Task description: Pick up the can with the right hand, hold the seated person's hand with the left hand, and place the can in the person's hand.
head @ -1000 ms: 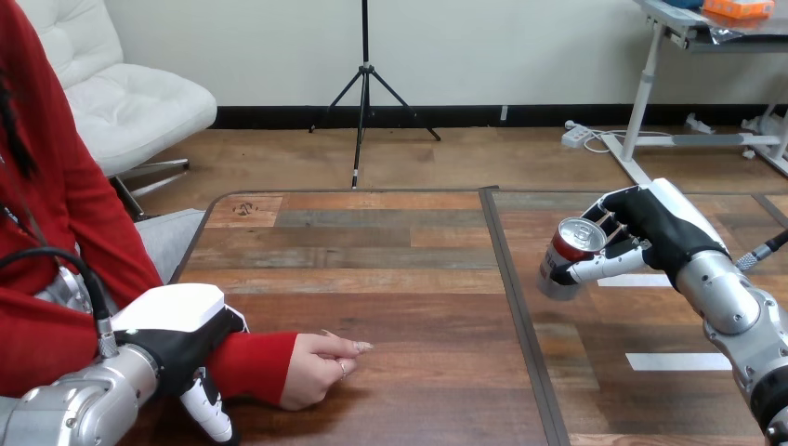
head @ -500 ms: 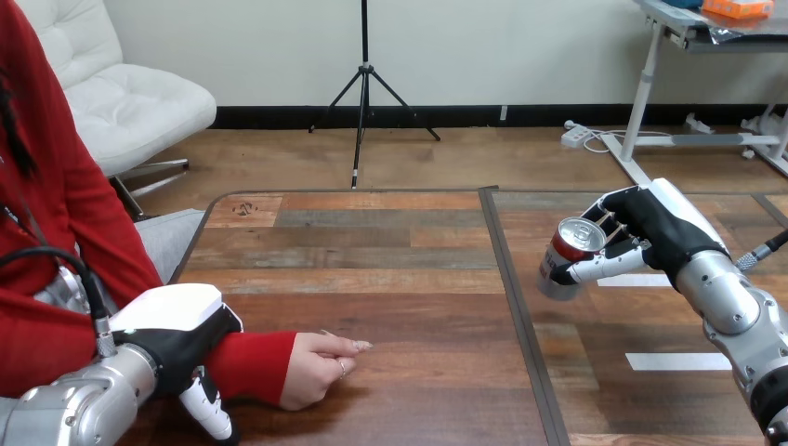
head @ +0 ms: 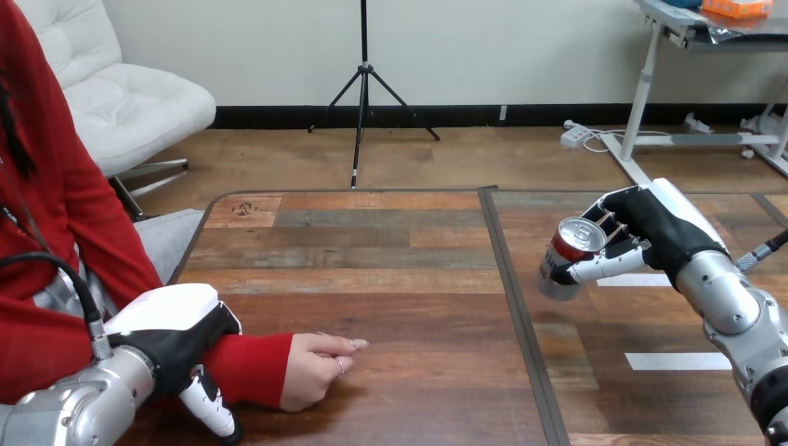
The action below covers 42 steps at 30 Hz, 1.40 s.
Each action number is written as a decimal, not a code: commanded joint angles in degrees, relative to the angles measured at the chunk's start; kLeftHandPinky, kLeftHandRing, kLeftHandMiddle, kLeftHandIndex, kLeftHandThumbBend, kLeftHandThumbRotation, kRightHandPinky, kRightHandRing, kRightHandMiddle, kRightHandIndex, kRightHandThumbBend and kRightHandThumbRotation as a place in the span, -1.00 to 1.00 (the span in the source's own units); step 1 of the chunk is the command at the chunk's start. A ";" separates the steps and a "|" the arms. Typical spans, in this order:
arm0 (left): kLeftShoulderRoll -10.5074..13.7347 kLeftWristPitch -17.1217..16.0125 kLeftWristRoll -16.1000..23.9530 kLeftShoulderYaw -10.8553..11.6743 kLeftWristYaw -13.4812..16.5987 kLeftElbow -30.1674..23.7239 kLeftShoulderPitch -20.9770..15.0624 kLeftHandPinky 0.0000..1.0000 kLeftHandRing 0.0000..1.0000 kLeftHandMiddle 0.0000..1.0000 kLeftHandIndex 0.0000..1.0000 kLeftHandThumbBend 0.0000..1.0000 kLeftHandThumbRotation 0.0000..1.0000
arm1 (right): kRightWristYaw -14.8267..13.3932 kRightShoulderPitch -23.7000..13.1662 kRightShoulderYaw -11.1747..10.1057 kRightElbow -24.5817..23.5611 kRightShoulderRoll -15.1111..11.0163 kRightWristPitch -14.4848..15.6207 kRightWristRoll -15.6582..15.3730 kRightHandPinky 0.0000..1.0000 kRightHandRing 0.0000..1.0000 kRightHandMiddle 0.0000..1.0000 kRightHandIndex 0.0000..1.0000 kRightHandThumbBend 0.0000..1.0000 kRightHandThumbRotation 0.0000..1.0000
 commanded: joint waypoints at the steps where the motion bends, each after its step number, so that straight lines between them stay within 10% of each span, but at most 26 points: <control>1: -0.03 -0.49 -0.93 0.42 1.53 0.83 -2.36 -0.50 -0.41 -0.23 -0.12 0.62 -1.00 | -1.15 -2.41 -1.37 -3.07 -1.36 -1.38 1.22 -0.22 -0.14 -0.06 -0.06 0.60 -1.00; 42: 0.15 -2.88 -7.70 3.34 9.44 0.34 -3.10 -0.57 -0.47 -0.33 -0.27 0.47 -1.00 | -1.42 -2.26 -1.40 -3.08 -1.15 -1.61 1.24 -0.24 -0.15 -0.08 -0.06 0.59 -1.00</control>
